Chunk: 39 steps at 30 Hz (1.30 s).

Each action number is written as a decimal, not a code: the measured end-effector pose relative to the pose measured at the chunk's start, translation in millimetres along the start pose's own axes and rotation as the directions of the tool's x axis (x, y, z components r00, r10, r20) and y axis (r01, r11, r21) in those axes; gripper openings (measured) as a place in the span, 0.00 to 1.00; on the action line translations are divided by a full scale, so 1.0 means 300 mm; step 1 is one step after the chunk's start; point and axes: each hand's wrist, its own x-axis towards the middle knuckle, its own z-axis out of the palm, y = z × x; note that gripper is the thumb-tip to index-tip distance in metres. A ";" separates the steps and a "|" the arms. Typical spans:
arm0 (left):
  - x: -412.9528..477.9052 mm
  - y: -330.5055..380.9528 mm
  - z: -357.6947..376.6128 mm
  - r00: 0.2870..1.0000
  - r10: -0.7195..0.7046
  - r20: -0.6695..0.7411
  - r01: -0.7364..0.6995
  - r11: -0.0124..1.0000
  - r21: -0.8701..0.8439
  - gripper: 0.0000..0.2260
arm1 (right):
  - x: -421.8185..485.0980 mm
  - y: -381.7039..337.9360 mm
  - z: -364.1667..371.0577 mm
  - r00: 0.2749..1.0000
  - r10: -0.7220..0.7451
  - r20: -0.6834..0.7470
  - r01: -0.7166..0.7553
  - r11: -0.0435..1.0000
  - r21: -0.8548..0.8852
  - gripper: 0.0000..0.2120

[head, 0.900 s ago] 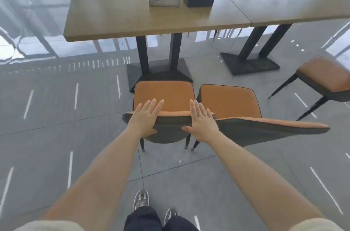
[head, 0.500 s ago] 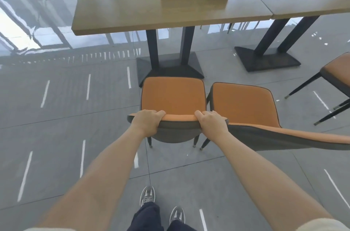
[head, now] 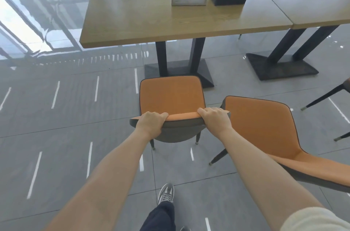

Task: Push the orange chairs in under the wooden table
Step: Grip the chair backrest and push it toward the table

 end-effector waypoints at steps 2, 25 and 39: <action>0.042 -0.035 -0.010 1.000 -0.021 -0.017 0.021 1.000 0.002 0.12 | 0.068 0.009 -0.010 1.000 -0.002 -0.014 0.002 1.000 -0.001 0.07; 0.359 -0.382 -0.093 0.995 -0.054 -0.086 0.054 0.999 -0.001 0.15 | 0.550 -0.006 -0.059 0.994 -0.017 -0.106 0.026 0.996 0.086 0.06; 0.335 -0.465 -0.103 0.994 -0.088 -0.069 0.089 0.996 0.008 0.14 | 0.594 -0.087 -0.045 0.997 -0.017 -0.081 0.023 0.997 0.078 0.06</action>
